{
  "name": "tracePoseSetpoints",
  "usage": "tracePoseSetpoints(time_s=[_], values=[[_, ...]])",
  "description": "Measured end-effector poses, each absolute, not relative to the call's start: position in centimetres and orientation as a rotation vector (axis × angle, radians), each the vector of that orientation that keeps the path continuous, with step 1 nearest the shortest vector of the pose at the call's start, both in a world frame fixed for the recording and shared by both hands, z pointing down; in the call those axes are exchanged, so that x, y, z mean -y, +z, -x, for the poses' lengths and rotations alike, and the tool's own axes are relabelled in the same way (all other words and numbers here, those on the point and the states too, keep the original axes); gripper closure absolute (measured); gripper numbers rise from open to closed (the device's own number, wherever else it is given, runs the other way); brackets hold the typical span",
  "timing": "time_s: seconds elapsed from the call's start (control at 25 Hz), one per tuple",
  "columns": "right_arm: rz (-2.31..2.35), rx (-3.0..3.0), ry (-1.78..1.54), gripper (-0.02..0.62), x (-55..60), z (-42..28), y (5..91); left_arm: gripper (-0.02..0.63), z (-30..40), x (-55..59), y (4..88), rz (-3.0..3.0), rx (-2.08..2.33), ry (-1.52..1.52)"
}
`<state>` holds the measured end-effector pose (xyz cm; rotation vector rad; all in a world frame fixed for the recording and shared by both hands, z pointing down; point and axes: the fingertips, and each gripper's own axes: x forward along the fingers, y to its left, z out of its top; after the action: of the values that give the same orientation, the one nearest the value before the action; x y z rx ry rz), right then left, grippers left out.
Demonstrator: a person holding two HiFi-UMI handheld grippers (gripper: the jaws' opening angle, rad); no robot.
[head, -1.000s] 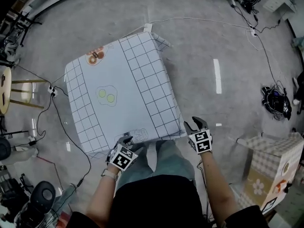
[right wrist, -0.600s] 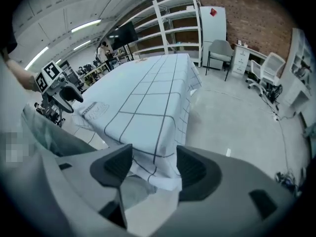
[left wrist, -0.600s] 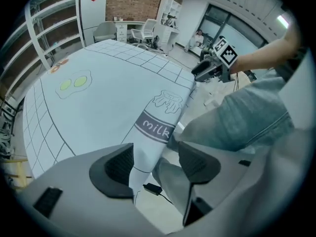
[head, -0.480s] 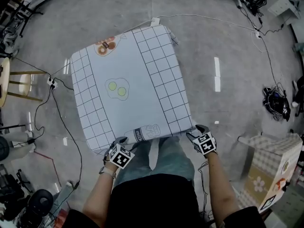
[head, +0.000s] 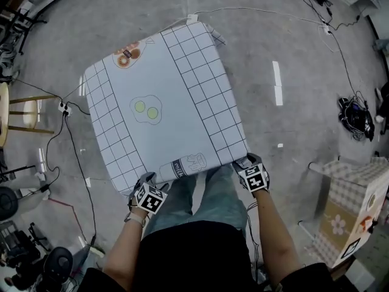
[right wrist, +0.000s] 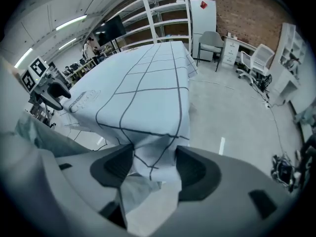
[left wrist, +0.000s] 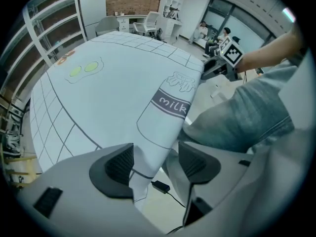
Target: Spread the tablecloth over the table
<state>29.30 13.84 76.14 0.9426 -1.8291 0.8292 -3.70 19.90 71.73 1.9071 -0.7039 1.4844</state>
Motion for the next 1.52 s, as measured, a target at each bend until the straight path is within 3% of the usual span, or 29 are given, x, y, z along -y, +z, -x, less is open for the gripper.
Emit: tracePoseSetpoints(time_s=[0.24,0.32,0.44,0.52,0.6,0.84,0.96,1.52], values=[[-1.043,1.884,0.632,0.330,-12.7,-30.0,72.1,0.331,5.5,-19.7,72.4,-1.961,0.683,1.570],[-0.986,1.898,0.542,0.372,-12.1,-29.0,71.1,0.341,5.5,-19.6,72.4,-1.983,0.669,1.570],[-0.887,1.880,0.509,0.381,-11.8,-28.5,70.8,0.372,5.4,-19.8,72.1,-1.993,0.645,1.539],[-0.868,1.913,0.547,0.416,-11.5,-28.2,70.3,0.437,5.0,-20.3,71.9,-1.977,0.600,1.489],[-0.859,1.953,0.570,0.441,-10.7,-27.4,69.6,0.573,4.6,-20.7,71.8,-1.953,0.586,1.426],[-0.885,1.907,0.412,0.500,-6.8,-25.1,68.9,0.594,4.6,-20.6,71.8,-1.955,0.586,1.389],[-0.794,1.714,0.337,0.584,-7.1,-25.7,71.2,0.594,4.4,-20.8,71.7,-1.978,0.533,1.392],[-0.401,1.634,0.505,0.588,-13.4,-23.2,70.8,0.594,6.9,-24.6,70.8,-1.856,0.361,1.388]])
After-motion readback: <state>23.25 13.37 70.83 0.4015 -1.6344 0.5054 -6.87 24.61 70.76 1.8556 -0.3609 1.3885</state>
